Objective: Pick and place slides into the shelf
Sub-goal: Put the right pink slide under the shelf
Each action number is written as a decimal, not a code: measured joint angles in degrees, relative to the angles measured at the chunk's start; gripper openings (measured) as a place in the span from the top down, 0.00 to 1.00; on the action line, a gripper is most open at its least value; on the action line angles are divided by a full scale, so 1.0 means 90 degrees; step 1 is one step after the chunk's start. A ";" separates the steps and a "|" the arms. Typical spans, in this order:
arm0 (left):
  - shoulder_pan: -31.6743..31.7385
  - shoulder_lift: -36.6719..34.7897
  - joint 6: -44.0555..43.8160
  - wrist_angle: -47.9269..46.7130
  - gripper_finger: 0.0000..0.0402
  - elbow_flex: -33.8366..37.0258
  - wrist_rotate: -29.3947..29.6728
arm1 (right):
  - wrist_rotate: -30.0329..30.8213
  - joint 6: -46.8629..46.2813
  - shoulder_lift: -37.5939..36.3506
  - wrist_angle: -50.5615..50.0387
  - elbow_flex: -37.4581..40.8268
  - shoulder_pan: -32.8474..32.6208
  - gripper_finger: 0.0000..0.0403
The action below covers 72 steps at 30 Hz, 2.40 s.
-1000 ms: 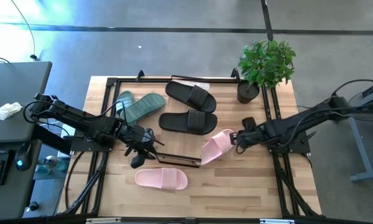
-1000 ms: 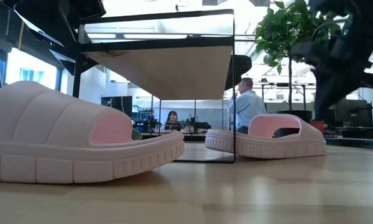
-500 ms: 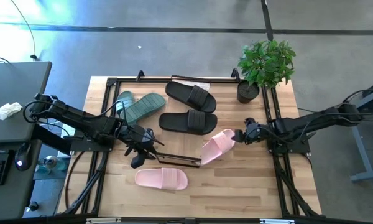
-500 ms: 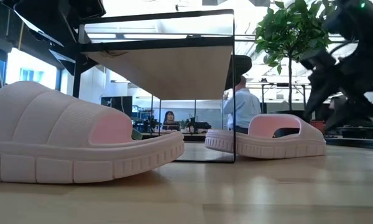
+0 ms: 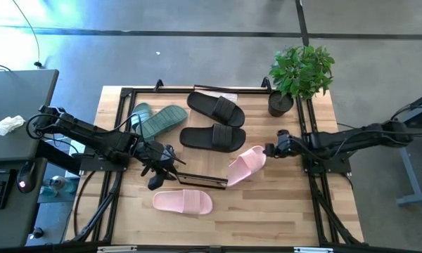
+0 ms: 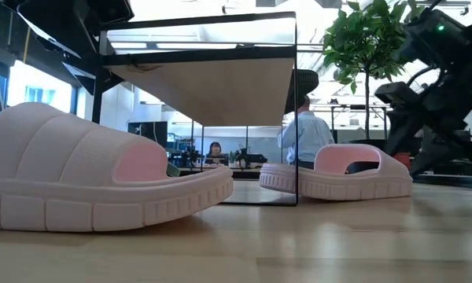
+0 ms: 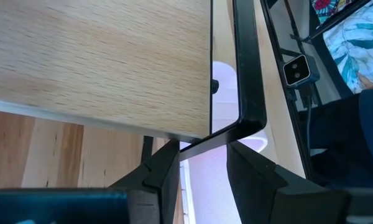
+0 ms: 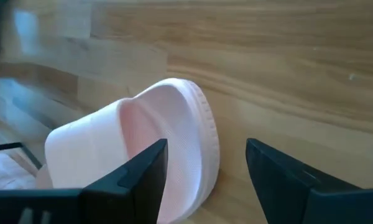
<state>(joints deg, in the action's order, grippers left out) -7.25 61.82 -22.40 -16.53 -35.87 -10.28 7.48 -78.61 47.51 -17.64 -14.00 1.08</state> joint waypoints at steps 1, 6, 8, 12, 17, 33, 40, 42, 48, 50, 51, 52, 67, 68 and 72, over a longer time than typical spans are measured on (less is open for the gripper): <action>-0.0001 0.0000 -0.0011 0.0004 0.71 0.0002 0.0000 | -0.0034 0.0049 0.0049 0.0048 -0.0002 0.0073 0.48; -0.0001 0.0000 -0.0036 0.0007 0.71 0.0002 0.0000 | -0.0367 0.0155 0.0515 0.0370 -0.0001 0.0323 0.48; 0.0000 0.0000 -0.0036 0.0007 0.71 0.0002 0.0000 | -0.0502 0.0201 0.0743 0.0481 -0.0002 0.0354 0.48; 0.0001 0.0000 -0.0036 0.0007 0.71 0.0002 0.0000 | -0.0526 0.0352 0.1142 0.0816 -0.0005 0.0352 0.49; 0.0001 0.0000 -0.0035 0.0007 0.71 0.0002 0.0000 | -0.0489 0.0603 0.1377 0.1097 -0.0009 0.0352 0.59; 0.0001 0.0000 -0.0050 0.0011 0.71 0.0002 0.0047 | 0.0757 -0.0224 0.1248 0.1249 -0.0098 -0.0226 0.99; 0.0003 0.0000 -0.0060 0.0016 0.71 0.0002 0.0095 | 0.1668 -0.1474 0.1310 0.1267 -0.0530 -0.0893 0.99; 0.0003 0.0000 -0.0060 0.0014 0.71 0.0002 0.0130 | 0.1952 -0.1874 0.1448 0.1276 -0.0716 -0.1156 0.99; 0.0003 0.0000 -0.0060 0.0014 0.71 0.0002 0.0364 | 0.2506 -0.3030 0.2449 0.1306 -0.1255 -0.1935 1.00; 0.0001 0.0000 -0.0060 0.0016 0.71 0.0002 0.0402 | 0.2551 -0.3320 0.2928 0.1441 -0.1404 -0.2150 1.00; 0.0001 0.0000 -0.0060 0.0016 0.71 0.0002 0.0405 | 0.2659 -0.3437 0.3163 0.1555 -0.1477 -0.2257 1.00; 0.0002 0.0000 -0.0060 0.0014 0.71 0.0002 0.0408 | 0.2777 -0.3540 0.3373 0.1713 -0.1562 -0.2353 1.00; 0.0003 0.0000 -0.0121 0.0026 0.71 0.0002 0.0518 | 0.4002 -0.5071 0.5964 0.1965 -0.3501 -0.3255 1.00; 0.0003 0.0000 -0.0142 0.0018 0.71 0.0002 0.0528 | 0.4083 -0.5162 0.6128 0.1841 -0.3658 -0.3314 1.00; 0.0003 0.0000 -0.0162 -0.0025 0.71 0.0007 0.0539 | 0.4216 -0.5406 0.6614 0.1128 -0.4278 -0.3513 1.00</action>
<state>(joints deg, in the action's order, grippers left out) -7.22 61.82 -23.86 -16.75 -35.81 -5.43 45.42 -127.27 107.03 -7.49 -52.50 -30.54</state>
